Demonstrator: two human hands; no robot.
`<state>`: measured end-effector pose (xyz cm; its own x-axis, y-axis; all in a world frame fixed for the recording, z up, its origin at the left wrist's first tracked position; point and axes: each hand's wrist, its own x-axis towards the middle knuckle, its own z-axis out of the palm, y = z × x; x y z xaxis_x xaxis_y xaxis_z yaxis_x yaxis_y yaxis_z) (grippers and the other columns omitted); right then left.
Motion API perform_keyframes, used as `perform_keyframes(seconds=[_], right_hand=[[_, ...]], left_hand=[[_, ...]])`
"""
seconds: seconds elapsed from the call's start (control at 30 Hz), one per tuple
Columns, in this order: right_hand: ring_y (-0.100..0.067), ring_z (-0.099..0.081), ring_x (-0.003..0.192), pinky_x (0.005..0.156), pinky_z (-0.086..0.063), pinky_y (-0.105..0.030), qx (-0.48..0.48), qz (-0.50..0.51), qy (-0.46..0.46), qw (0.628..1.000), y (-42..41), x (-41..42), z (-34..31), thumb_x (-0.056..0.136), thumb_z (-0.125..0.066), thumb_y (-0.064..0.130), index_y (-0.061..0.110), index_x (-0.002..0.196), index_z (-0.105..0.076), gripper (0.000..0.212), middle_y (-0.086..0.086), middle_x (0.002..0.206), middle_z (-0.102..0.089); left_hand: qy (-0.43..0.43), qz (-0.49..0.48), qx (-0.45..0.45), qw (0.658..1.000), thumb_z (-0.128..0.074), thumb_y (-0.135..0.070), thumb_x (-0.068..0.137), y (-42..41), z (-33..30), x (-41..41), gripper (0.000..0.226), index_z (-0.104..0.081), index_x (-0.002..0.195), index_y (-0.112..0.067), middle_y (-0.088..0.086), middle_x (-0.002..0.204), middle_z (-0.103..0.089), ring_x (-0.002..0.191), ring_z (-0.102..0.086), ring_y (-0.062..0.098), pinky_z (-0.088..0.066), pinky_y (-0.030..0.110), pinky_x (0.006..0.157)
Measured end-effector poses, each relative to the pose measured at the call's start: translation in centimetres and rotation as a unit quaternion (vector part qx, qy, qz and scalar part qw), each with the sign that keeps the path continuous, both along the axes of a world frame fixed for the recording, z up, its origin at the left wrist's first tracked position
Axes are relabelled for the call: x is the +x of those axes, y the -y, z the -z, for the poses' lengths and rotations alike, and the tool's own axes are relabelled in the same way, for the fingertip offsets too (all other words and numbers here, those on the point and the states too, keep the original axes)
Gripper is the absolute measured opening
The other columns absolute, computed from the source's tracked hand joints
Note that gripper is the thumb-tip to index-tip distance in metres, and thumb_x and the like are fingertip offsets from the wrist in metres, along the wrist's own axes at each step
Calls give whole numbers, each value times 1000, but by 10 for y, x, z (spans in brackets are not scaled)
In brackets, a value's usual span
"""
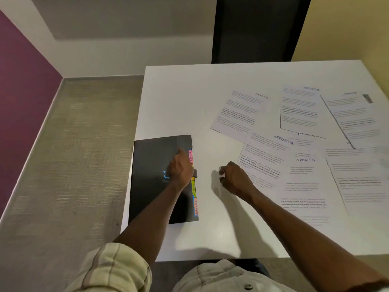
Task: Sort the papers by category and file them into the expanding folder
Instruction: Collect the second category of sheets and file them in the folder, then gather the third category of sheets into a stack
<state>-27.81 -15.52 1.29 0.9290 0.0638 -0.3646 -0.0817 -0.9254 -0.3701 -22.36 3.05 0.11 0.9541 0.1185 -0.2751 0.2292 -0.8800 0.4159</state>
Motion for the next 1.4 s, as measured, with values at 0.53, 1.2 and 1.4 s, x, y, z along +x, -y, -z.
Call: perform_keyframes(seconds=[0.53,1.2,1.4], right_hand=[[-26,-63,96,83,-51,-37,32,19,20,999,63,-22,18,87,-59,18,12,98,-71,18,-9,103,-67],[-27,-64,92,73,-46,-30,70,45,40,996,227,-20,0,89,-59,14,7,85,-71,14,-11,95,-71],[-27,-64,93,75,-50,-33,80,95,28,992,291,-29,10,88,-56,16,8,82,-69,16,-8,94,-72]], left_hand=[[-32,-24,-58,998,-72,-11,87,-11,16,-10,24,-60,105,-2,12,101,-62,91,-64,28,-58,40,75],[21,-107,-165,980,-62,-11,91,121,-24,-40,15,-68,104,-7,6,104,-71,98,-65,22,-37,13,73],[13,-90,-142,986,-59,-13,93,170,-31,-49,20,-67,111,-5,7,111,-69,108,-60,23,-34,16,82]])
